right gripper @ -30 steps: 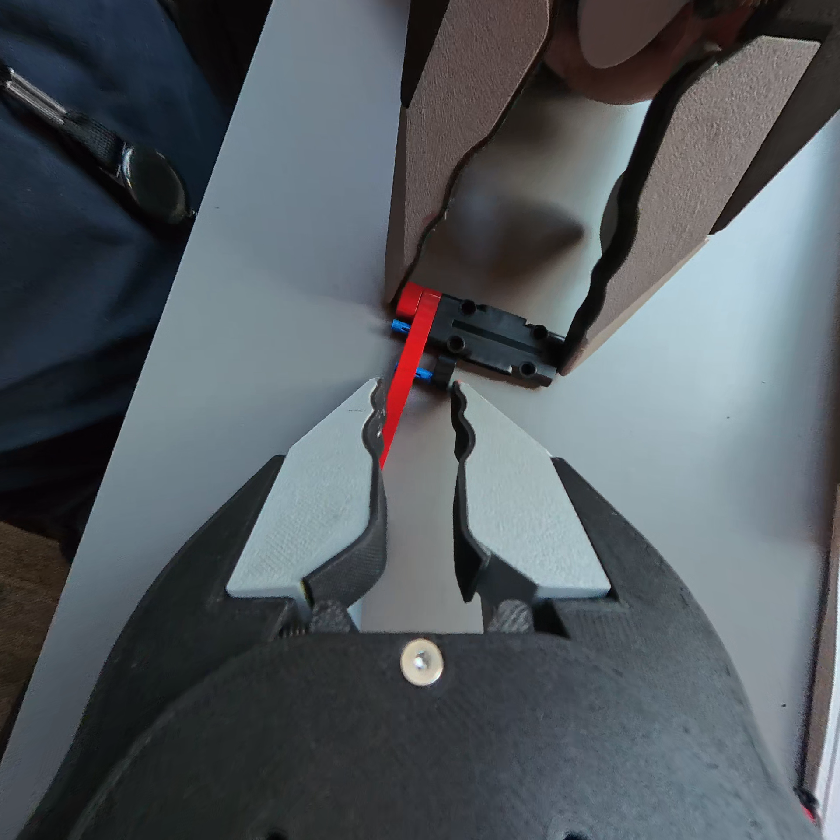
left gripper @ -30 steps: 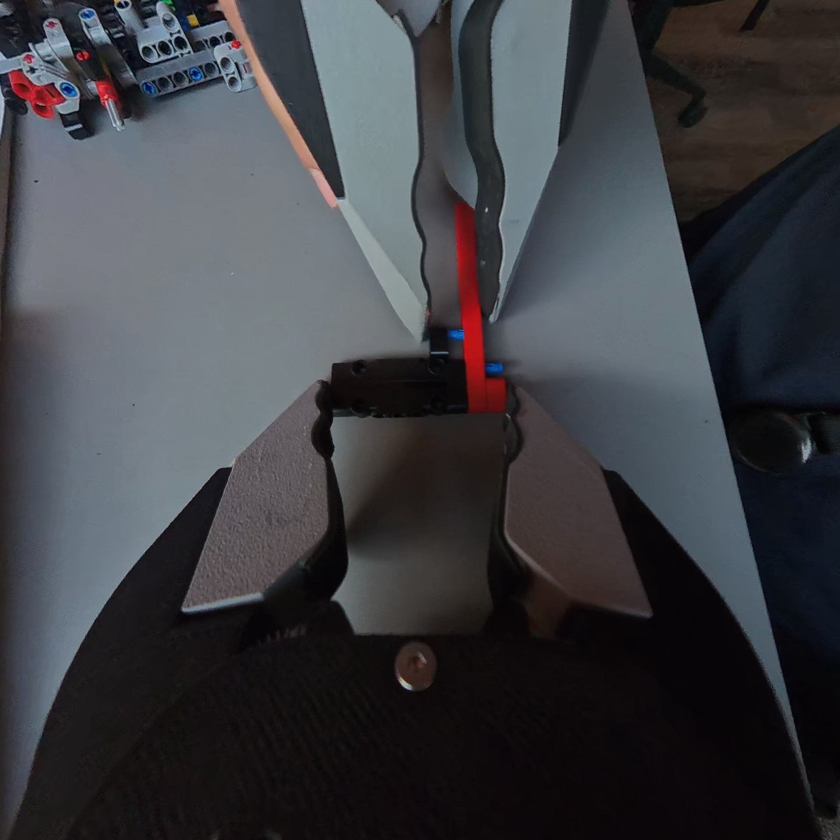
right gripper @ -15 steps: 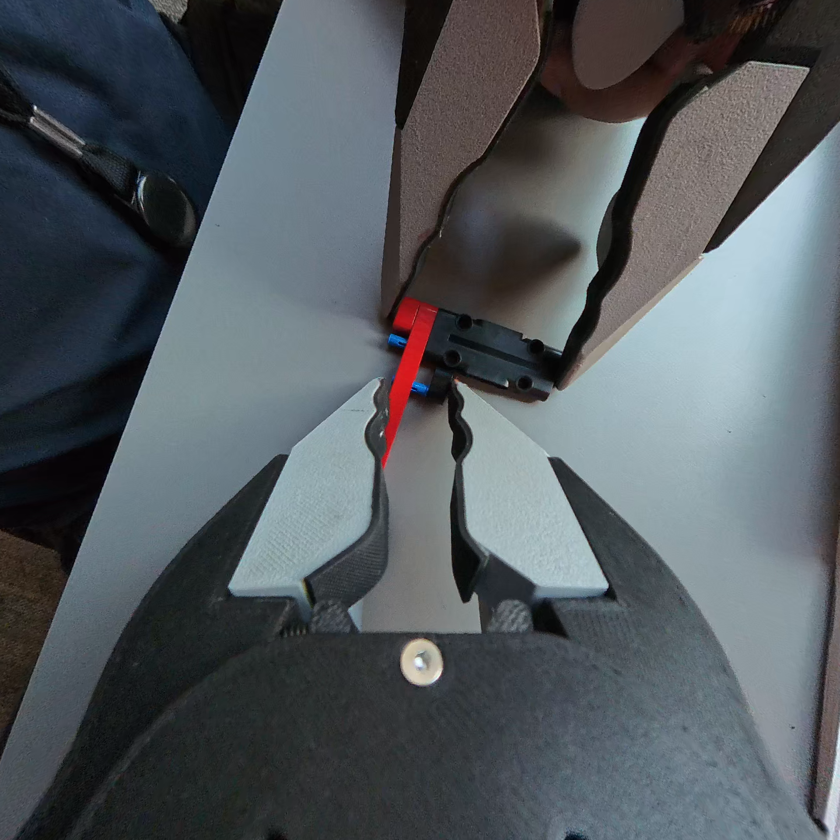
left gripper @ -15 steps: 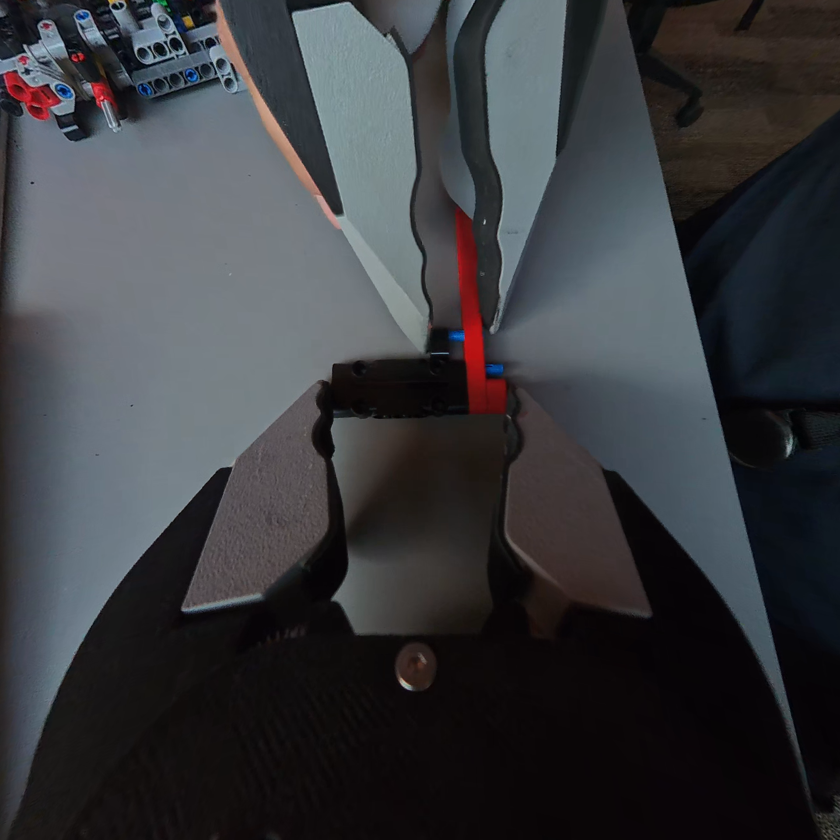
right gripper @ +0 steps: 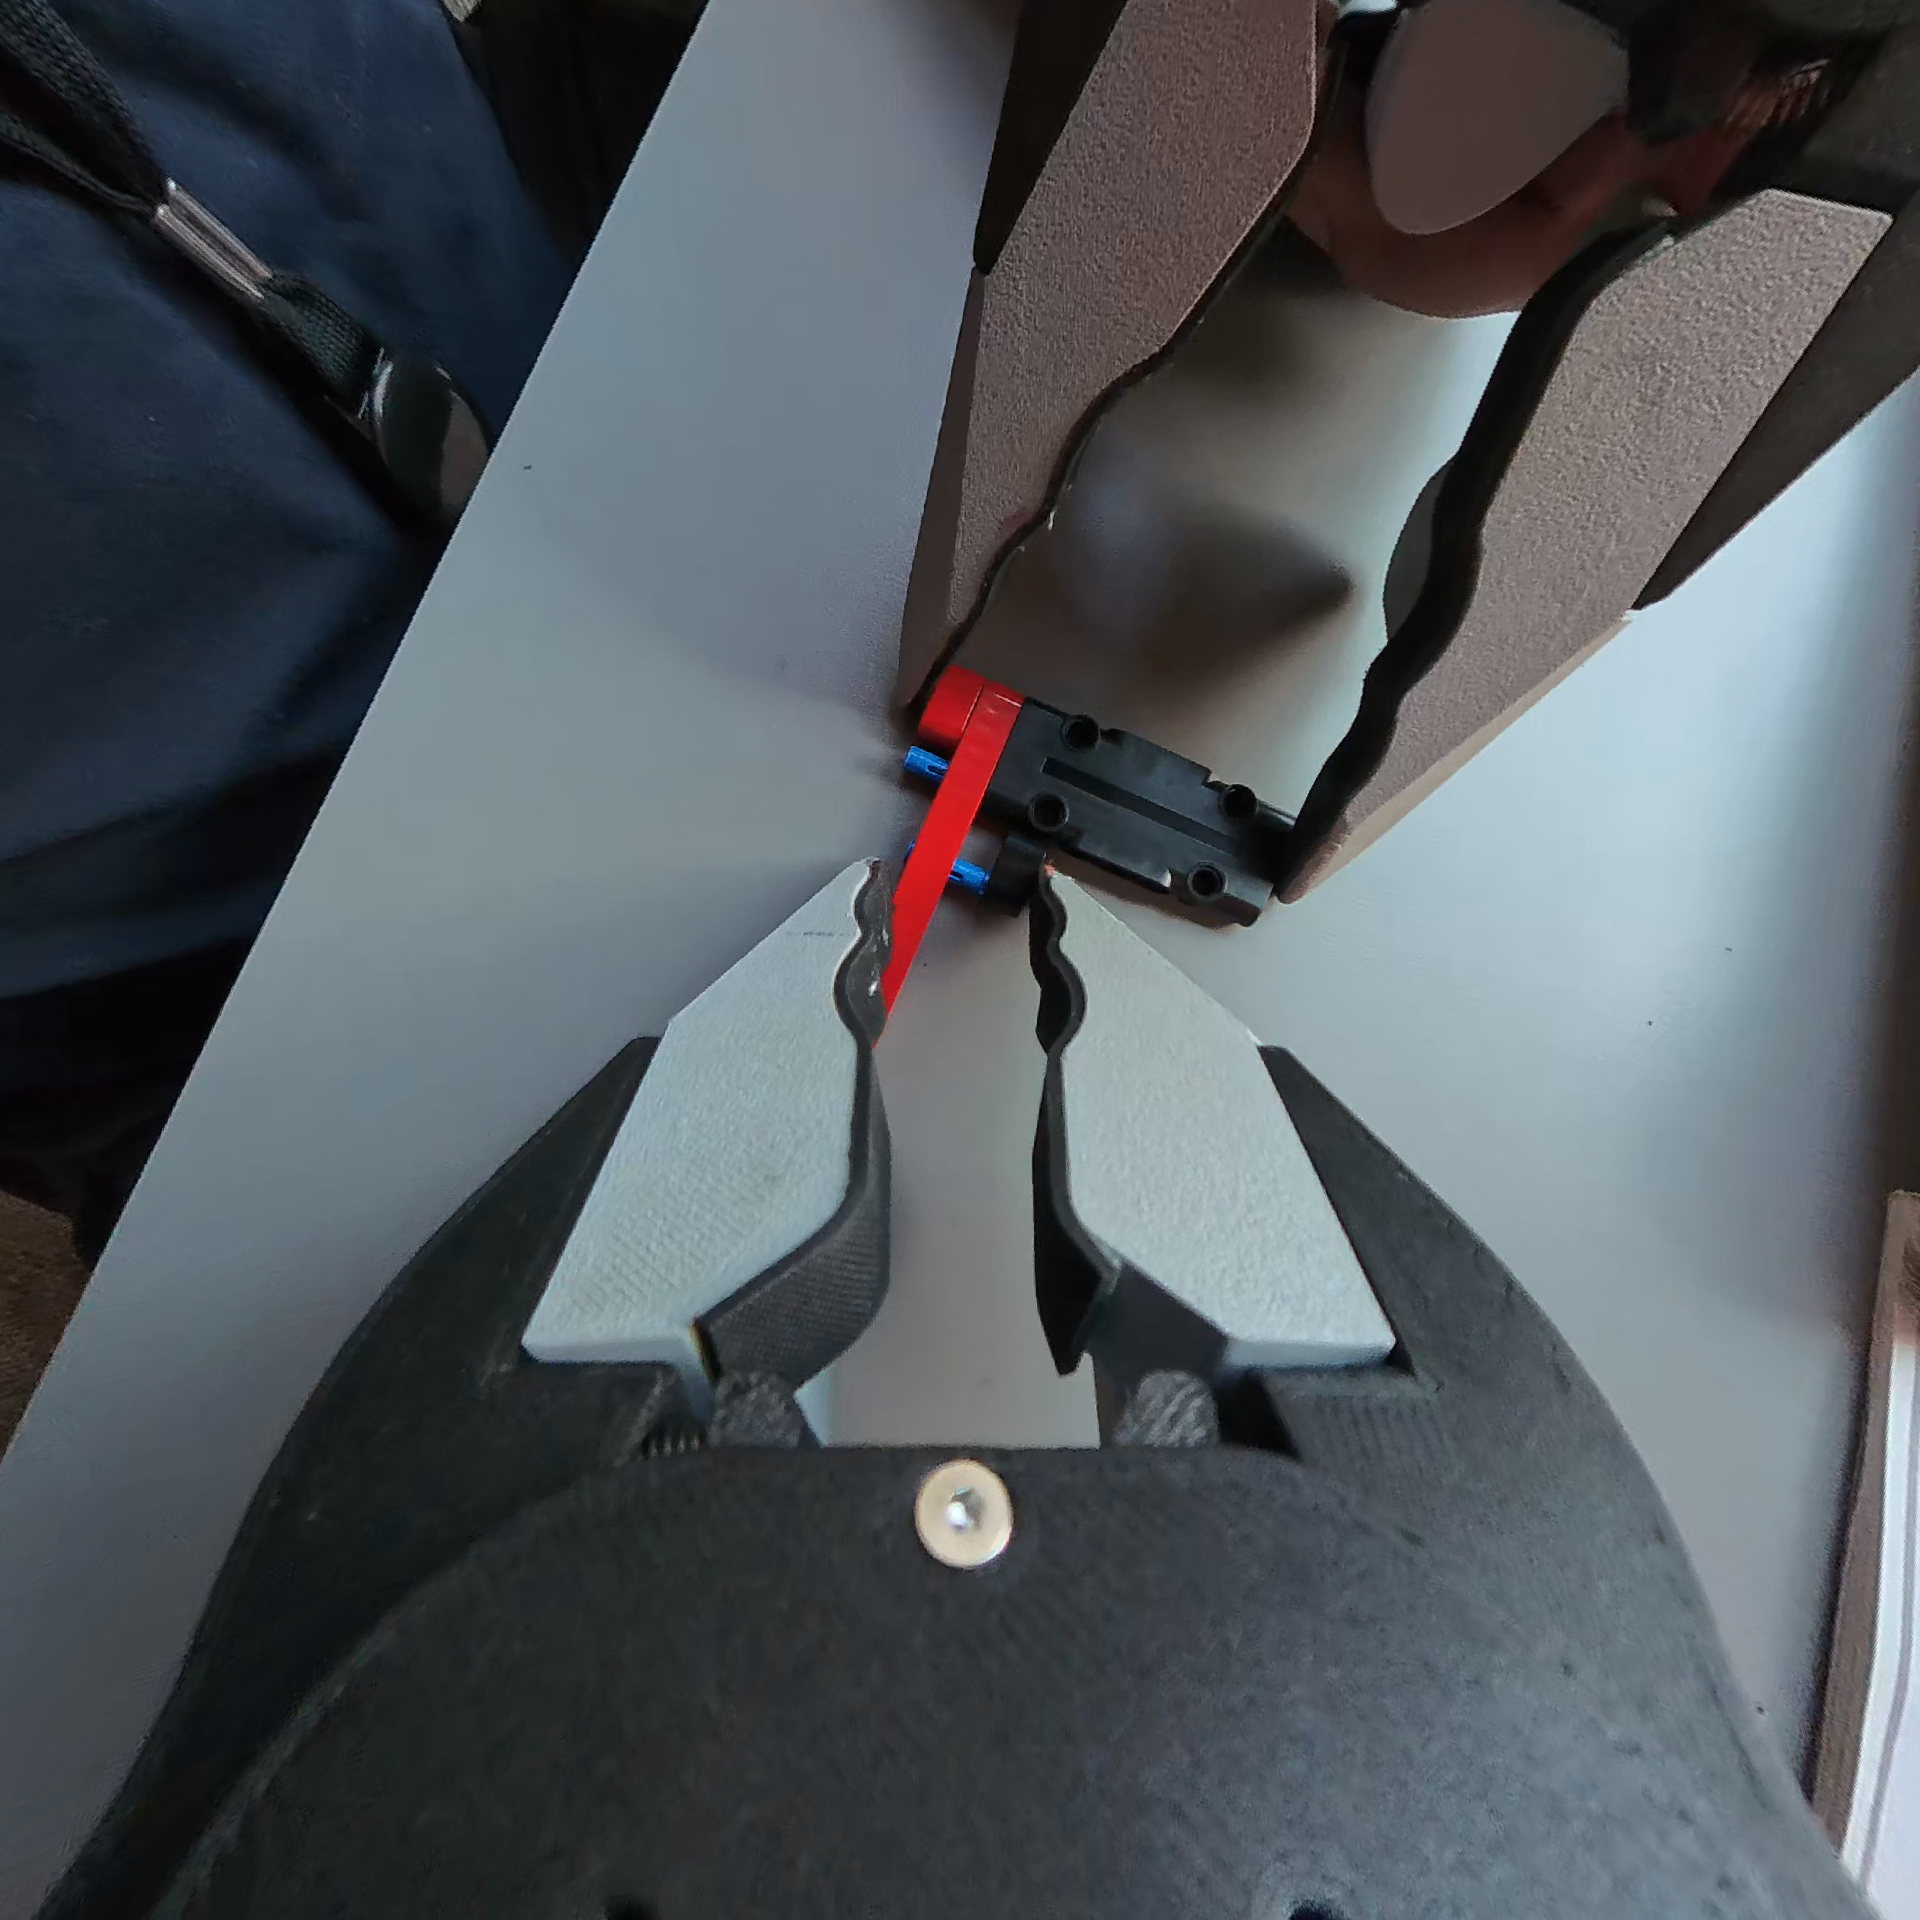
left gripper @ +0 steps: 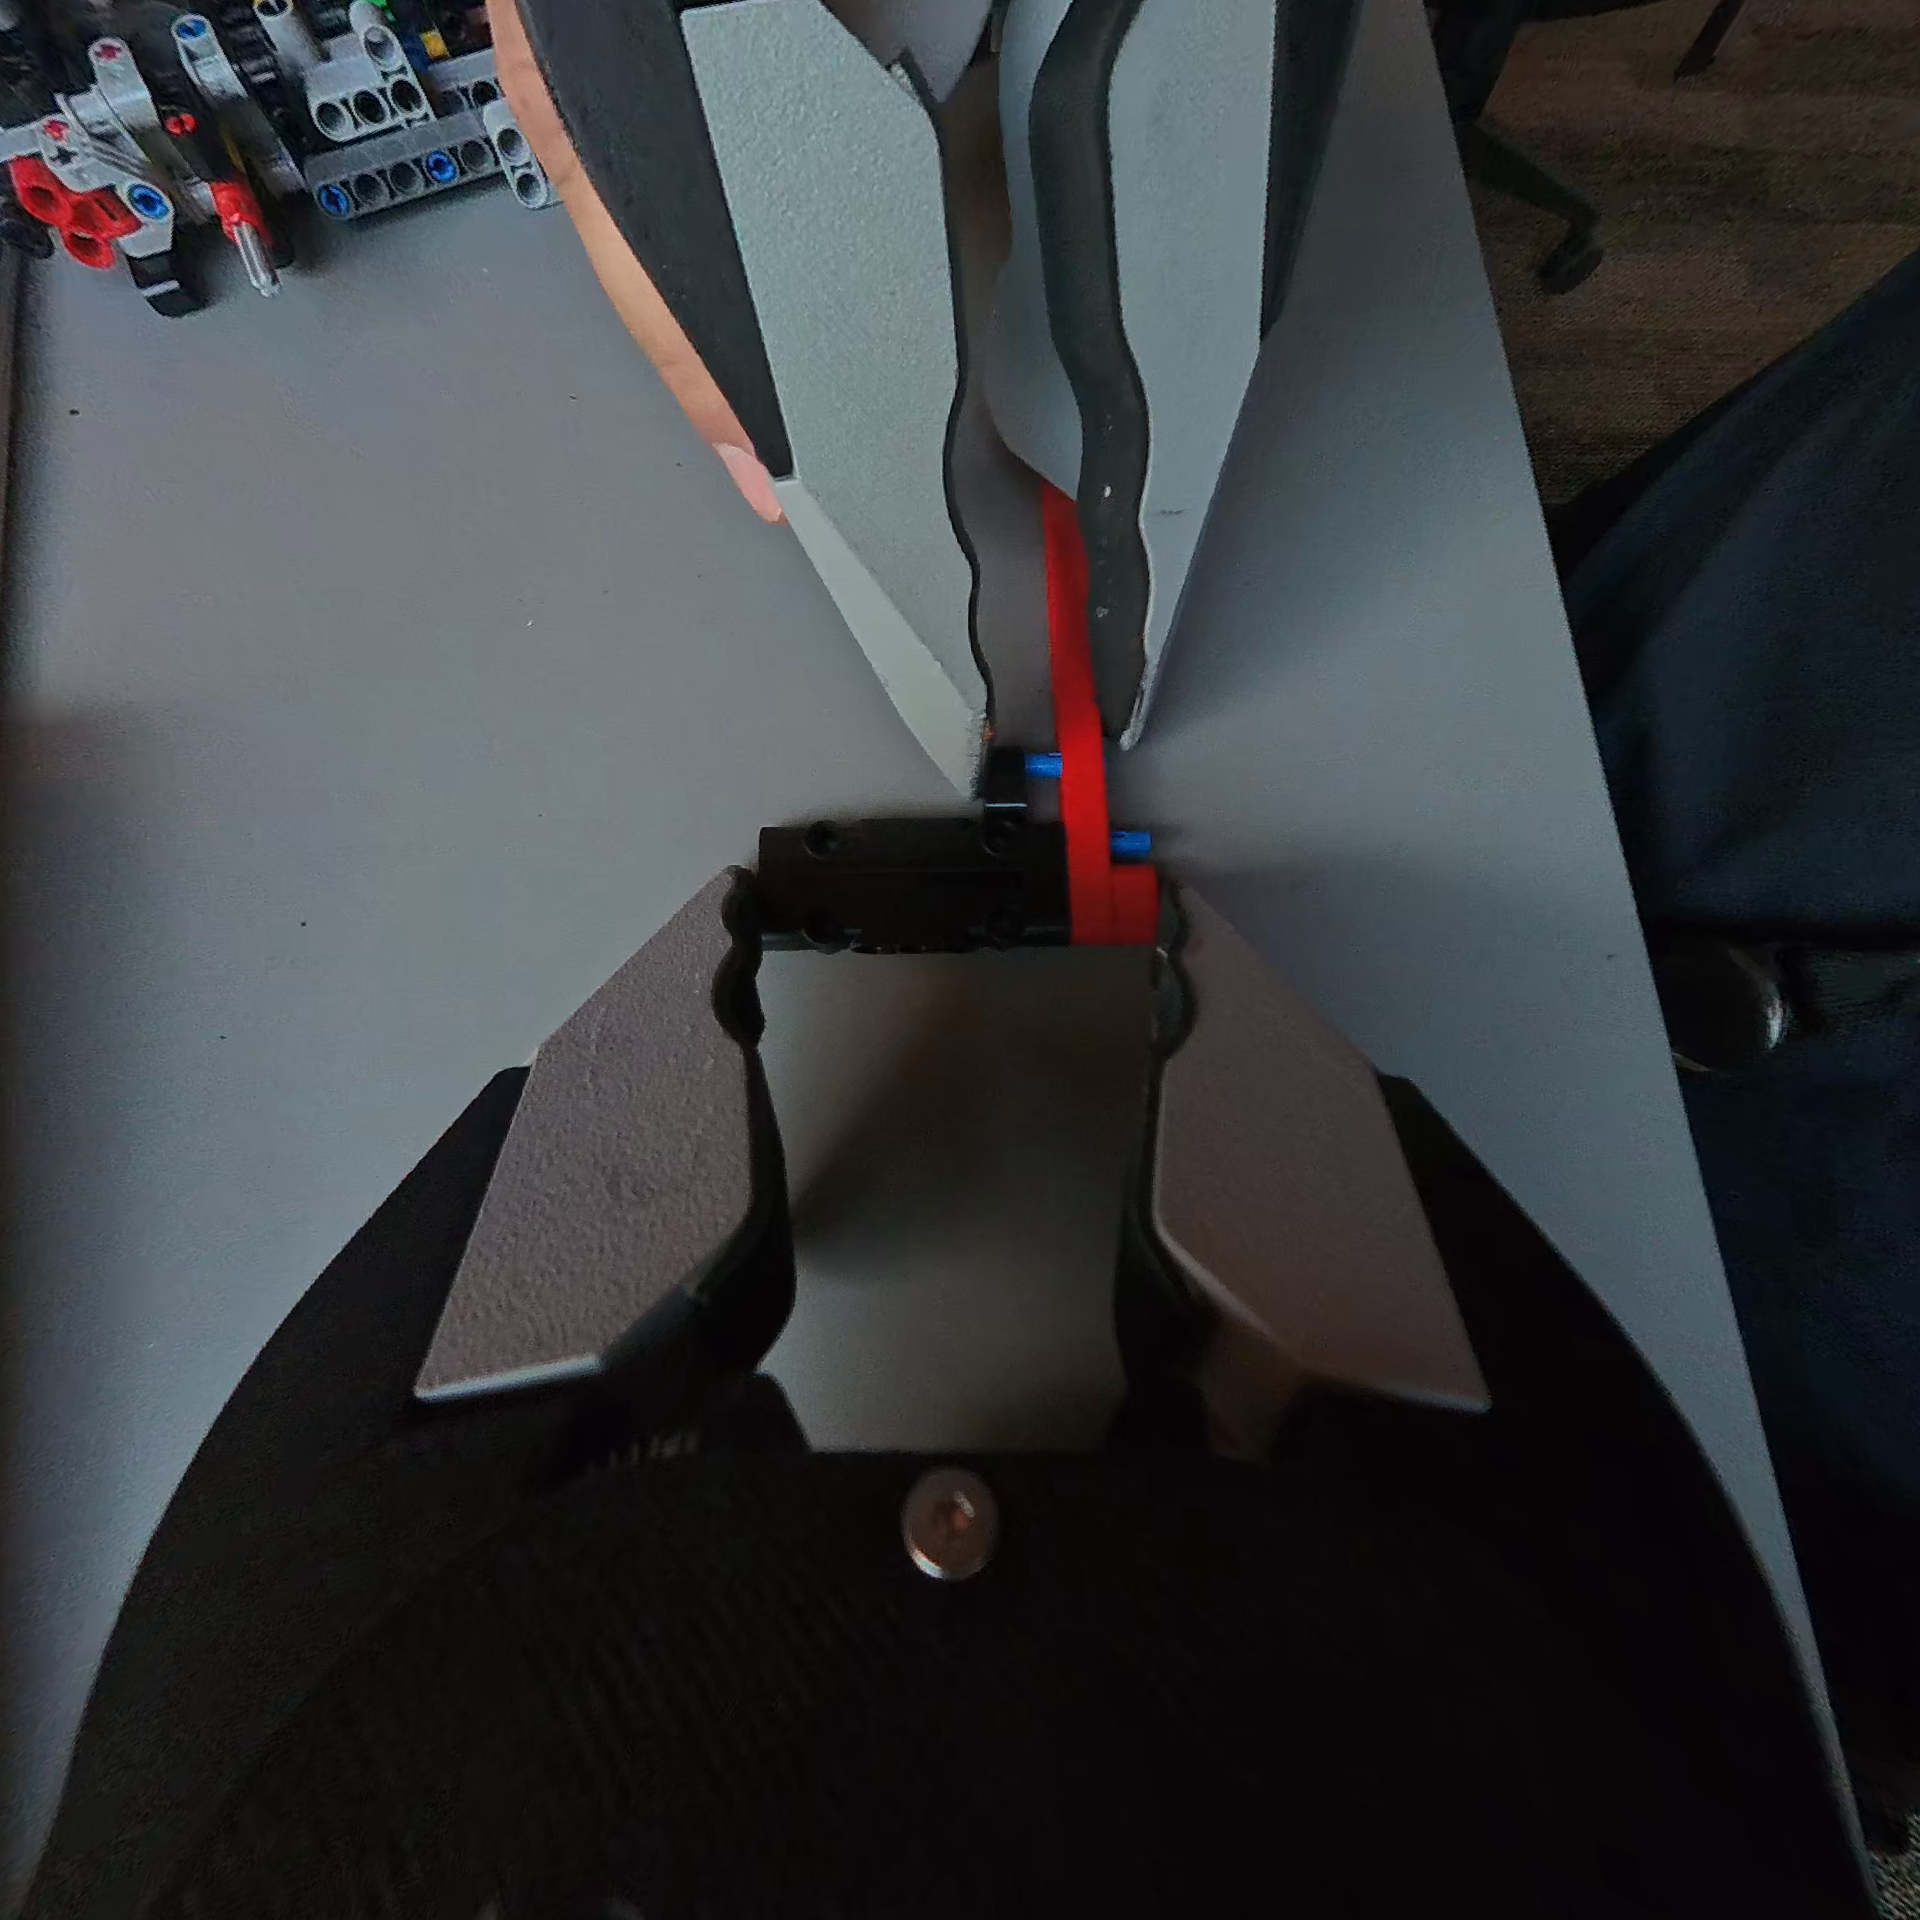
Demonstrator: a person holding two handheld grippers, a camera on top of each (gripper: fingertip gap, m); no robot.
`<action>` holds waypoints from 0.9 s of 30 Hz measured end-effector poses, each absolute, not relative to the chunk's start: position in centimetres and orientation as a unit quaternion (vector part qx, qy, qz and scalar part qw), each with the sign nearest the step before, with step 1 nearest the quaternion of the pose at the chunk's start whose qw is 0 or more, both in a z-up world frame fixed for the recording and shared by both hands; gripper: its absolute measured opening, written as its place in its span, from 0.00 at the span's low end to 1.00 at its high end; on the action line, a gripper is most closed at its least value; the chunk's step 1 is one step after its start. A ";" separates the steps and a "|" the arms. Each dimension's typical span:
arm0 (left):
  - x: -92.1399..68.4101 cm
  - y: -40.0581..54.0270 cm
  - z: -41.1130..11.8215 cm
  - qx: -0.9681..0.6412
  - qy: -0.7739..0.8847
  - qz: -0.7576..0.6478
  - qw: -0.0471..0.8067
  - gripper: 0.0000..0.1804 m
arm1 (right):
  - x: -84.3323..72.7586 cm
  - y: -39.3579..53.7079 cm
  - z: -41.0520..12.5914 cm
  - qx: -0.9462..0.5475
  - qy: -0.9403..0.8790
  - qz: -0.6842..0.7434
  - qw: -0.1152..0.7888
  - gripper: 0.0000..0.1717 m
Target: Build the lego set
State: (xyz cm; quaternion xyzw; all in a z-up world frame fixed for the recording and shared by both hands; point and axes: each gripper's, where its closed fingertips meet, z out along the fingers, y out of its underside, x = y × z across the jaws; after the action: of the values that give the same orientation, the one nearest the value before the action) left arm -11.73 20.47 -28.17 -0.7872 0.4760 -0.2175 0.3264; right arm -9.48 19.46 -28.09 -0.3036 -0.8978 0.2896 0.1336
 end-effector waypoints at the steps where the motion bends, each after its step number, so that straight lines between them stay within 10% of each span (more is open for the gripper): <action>1: -11.7 20.5 -28.2 -0.787 0.476 -0.218 0.326 0.41 | -9.5 19.5 -28.1 -0.303 -0.897 0.292 0.133 0.14; 27: -12.7 22.0 -28.2 -0.813 0.431 -0.194 0.340 0.41 | -9.3 21.0 -26.2 -0.498 -0.779 0.308 0.225 0.21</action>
State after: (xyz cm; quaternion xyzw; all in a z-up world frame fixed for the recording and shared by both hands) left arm -12.69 21.98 -28.16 -0.8130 0.4315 -0.1936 0.3397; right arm -9.32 21.00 -26.21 -0.4979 -0.7790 0.3079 0.2248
